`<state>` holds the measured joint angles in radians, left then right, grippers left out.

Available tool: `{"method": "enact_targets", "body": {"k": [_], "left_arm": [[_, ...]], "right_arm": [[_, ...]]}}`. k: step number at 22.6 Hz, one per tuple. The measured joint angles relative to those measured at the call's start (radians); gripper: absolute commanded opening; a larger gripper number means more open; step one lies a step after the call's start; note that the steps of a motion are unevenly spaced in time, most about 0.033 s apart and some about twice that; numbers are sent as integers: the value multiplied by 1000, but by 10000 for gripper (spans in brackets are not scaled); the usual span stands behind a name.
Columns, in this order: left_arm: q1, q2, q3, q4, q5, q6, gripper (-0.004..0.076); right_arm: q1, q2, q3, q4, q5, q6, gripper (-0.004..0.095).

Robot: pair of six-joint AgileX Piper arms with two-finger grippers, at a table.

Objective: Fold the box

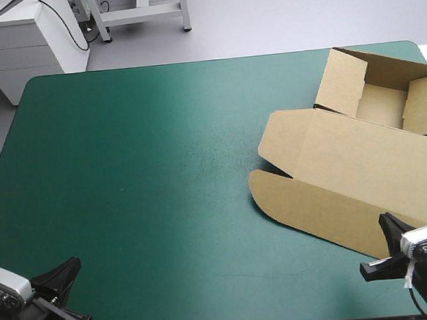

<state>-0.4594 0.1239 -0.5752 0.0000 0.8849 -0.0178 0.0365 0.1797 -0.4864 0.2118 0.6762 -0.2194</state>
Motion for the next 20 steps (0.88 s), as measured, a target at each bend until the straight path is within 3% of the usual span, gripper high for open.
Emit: {"method": "enact_targets", "body": {"k": [20], "left_arm": [[0, -5, 100, 0, 16, 42, -8]], "right_arm": [[0, -46, 90, -10, 74, 27, -1]]}}
